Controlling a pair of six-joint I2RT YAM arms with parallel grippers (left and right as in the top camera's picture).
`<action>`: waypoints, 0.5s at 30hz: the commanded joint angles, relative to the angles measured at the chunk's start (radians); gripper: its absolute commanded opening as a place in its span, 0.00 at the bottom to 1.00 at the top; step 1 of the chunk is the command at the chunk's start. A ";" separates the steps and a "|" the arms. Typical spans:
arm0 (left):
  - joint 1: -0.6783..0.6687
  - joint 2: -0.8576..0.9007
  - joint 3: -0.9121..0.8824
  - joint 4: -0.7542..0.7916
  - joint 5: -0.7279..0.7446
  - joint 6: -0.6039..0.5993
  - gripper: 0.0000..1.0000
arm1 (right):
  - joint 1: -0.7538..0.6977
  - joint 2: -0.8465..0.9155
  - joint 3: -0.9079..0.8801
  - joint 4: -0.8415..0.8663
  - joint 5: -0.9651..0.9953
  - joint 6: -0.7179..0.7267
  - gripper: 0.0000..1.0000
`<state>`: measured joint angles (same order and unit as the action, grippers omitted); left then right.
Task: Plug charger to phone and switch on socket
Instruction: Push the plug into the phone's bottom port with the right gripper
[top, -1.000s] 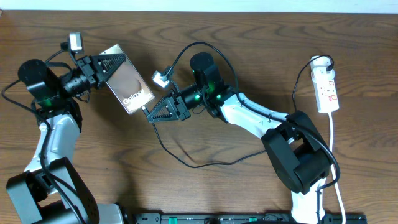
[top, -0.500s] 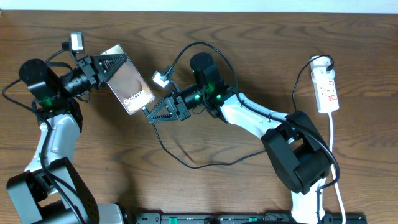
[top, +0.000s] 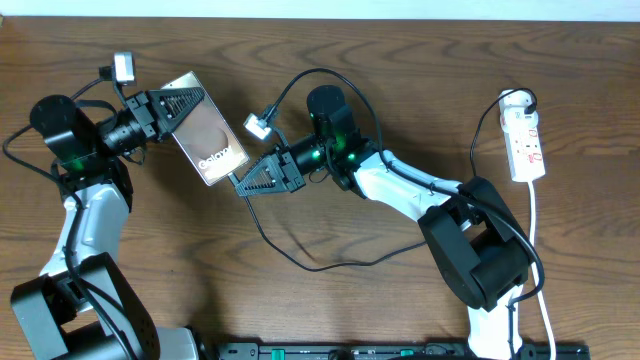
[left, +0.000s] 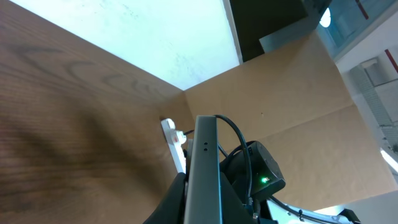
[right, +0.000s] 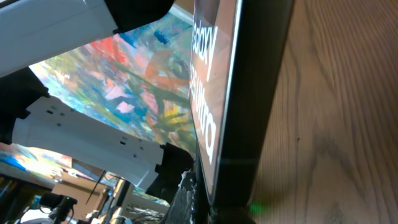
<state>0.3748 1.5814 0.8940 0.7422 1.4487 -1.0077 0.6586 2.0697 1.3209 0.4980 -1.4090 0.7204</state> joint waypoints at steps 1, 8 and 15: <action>-0.014 -0.005 0.005 0.004 0.097 0.023 0.08 | -0.012 -0.004 0.013 0.018 0.117 -0.003 0.01; -0.014 -0.005 0.005 0.004 0.108 0.022 0.07 | -0.012 -0.004 0.013 0.021 0.147 -0.004 0.01; -0.014 -0.005 0.005 0.004 0.112 0.019 0.07 | -0.022 -0.004 0.013 0.053 0.147 -0.003 0.01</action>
<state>0.3752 1.5814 0.8944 0.7448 1.4445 -0.9970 0.6586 2.0701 1.3148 0.5266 -1.3872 0.7208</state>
